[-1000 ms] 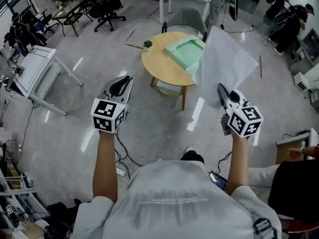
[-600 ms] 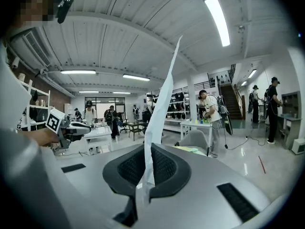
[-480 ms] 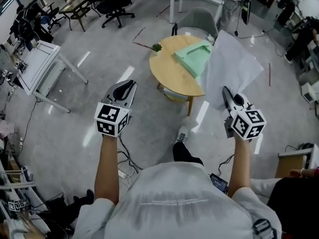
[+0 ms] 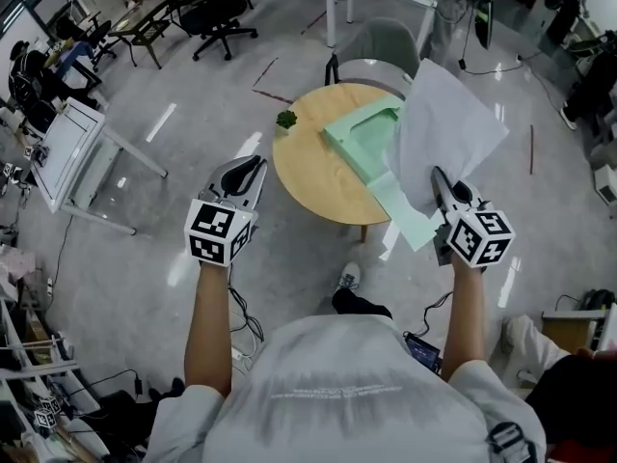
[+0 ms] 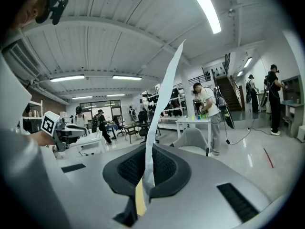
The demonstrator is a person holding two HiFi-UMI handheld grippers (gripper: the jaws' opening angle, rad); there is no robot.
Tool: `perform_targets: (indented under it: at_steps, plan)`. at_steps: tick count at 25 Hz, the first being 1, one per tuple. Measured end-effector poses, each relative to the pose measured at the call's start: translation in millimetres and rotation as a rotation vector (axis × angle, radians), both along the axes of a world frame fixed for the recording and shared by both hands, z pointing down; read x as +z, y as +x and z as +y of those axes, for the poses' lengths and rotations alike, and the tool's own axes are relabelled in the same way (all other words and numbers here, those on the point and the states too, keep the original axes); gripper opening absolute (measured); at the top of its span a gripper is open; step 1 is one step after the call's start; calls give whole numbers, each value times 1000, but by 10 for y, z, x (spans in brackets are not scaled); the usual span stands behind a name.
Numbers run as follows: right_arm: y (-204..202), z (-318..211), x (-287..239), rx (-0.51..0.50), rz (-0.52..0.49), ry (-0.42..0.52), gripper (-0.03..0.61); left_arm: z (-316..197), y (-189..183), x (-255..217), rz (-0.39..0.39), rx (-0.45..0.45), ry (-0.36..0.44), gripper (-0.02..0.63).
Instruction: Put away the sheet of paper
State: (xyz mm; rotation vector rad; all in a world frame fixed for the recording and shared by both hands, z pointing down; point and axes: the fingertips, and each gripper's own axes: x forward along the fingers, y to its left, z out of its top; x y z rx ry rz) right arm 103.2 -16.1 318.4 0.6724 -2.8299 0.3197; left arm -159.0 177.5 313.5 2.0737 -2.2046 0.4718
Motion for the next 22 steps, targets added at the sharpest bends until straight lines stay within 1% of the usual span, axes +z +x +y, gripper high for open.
perform_targets:
  at_steps: [6, 9, 13, 17, 22]
  plan:
    - [138, -784, 160, 63, -77, -116, 29, -712, 20, 95, 32, -1, -34, 51]
    - [223, -1059, 273, 82, -92, -153, 29, -982, 98, 126, 49, 11, -48, 51]
    - [326, -1265, 389, 96, -103, -172, 29, -1224, 158, 152, 41, 17, -76, 51]
    - [430, -1378, 547, 118, -114, -211, 29, -1408, 237, 208, 47, 31, -85, 51]
    - [464, -1453, 731, 152, -127, -259, 29, -1670, 221, 260, 52, 64, -86, 51]
